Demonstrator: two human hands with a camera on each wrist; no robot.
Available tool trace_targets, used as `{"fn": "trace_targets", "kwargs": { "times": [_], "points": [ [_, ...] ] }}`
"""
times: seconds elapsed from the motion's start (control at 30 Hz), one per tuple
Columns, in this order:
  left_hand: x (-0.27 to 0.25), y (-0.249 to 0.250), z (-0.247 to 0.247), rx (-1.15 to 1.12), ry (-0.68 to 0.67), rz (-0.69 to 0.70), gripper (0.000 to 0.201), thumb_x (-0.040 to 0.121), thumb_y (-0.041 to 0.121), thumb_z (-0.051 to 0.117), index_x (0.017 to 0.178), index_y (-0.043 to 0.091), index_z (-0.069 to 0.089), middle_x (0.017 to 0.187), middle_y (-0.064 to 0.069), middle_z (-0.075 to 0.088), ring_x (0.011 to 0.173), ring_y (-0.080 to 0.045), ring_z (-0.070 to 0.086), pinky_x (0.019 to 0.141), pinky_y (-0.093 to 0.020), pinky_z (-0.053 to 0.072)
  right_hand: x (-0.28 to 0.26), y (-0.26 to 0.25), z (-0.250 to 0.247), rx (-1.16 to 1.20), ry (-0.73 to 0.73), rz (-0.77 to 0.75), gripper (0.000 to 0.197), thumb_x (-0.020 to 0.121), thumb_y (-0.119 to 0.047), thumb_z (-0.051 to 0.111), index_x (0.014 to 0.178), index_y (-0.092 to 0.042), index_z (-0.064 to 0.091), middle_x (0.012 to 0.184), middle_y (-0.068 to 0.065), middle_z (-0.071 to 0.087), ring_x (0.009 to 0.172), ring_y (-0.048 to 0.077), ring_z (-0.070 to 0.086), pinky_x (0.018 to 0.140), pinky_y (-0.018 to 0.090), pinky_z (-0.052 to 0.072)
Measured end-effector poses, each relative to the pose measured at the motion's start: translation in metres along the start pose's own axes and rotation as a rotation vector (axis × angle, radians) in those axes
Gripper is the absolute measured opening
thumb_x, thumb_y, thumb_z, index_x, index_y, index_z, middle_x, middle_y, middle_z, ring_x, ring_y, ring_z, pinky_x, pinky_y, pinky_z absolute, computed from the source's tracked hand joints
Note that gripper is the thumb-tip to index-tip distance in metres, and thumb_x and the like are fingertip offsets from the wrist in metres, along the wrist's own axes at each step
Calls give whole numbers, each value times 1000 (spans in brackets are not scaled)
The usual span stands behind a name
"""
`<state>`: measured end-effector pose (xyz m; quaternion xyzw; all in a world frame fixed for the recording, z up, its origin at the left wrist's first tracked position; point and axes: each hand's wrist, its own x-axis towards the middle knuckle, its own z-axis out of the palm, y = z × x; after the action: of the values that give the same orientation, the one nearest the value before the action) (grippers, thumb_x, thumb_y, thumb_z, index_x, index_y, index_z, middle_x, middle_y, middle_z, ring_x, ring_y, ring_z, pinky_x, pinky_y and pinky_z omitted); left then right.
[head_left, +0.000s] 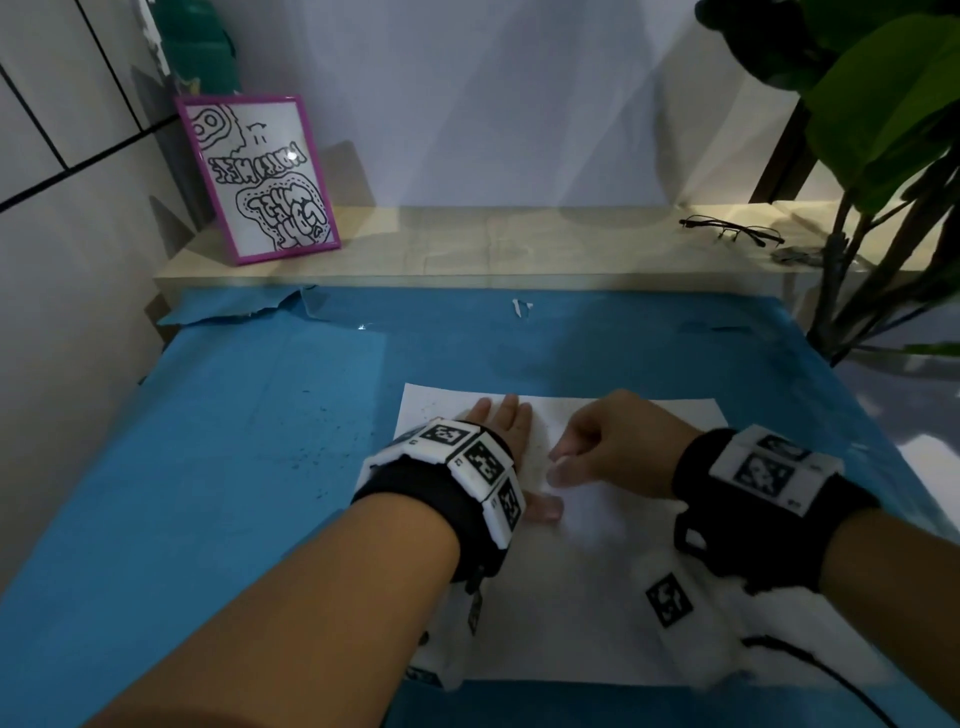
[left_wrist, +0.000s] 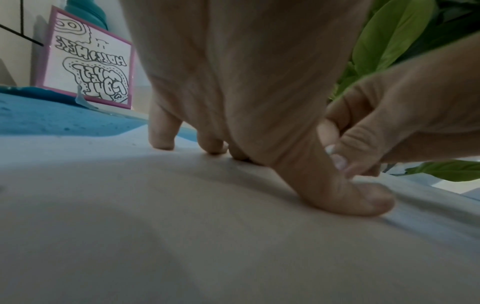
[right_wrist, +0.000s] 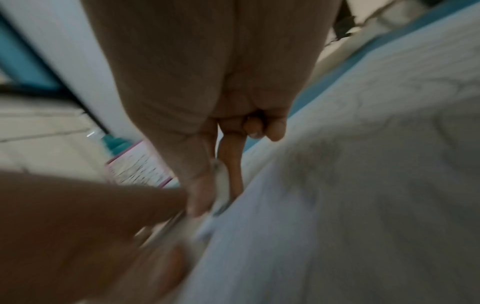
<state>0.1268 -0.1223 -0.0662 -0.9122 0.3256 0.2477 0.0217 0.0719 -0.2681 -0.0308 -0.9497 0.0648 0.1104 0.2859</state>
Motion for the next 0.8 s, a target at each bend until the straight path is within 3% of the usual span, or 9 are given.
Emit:
{"fn": "trace_targets", "kwargs": {
  "times": [0.1,0.23,0.33,0.47,0.6,0.73,0.8],
  "points": [
    [0,1,0,11,3,-6,114,76,72,53,150,19,-15,158,3,-21,146,-21,-13,116,-49,4,4,5,-5,-31,83,22,18,73,-27,78,87,-16,74,67,-17,57,66,1,54,56,8,38],
    [1,-1,1,11,11,-1,114,76,73,52,150,19,-16,158,3,-22,146,-21,-13,115,-49,3,0,4,-2,-32,-10,-11,14,72,-27,79,82,-18,73,66,-16,59,62,-3,54,57,10,39],
    [1,0,1,6,-5,-4,115,76,73,53,150,19,-17,157,4,-23,146,-21,-14,116,-49,3,2,12,-10,-31,83,33,16,74,-28,77,84,-17,74,69,-17,58,68,2,56,57,12,38],
    [3,-1,1,17,3,4,117,75,74,53,150,18,-18,158,2,-22,146,-22,-13,116,-48,4,-5,7,-3,-41,-62,-8,13,72,-27,79,79,-19,71,74,-13,64,68,1,58,63,14,43],
    [0,1,-1,4,-6,-4,115,77,72,53,150,18,-17,157,4,-22,146,-20,-13,116,-48,3,2,12,-13,-45,60,30,16,75,-26,77,86,-15,73,71,-16,59,73,7,58,60,13,41],
    [0,1,-1,29,4,2,115,77,72,53,150,17,-17,158,1,-21,146,-22,-13,116,-49,4,-4,6,-1,-70,-55,-41,16,71,-27,79,82,-18,72,72,-14,62,70,2,58,62,14,42],
    [-1,3,-2,10,-3,-9,115,77,72,54,150,18,-16,158,3,-22,146,-21,-13,115,-50,4,2,12,-10,-56,27,-2,19,73,-29,77,86,-15,73,76,-12,64,76,8,60,66,19,43]
  ]
}}
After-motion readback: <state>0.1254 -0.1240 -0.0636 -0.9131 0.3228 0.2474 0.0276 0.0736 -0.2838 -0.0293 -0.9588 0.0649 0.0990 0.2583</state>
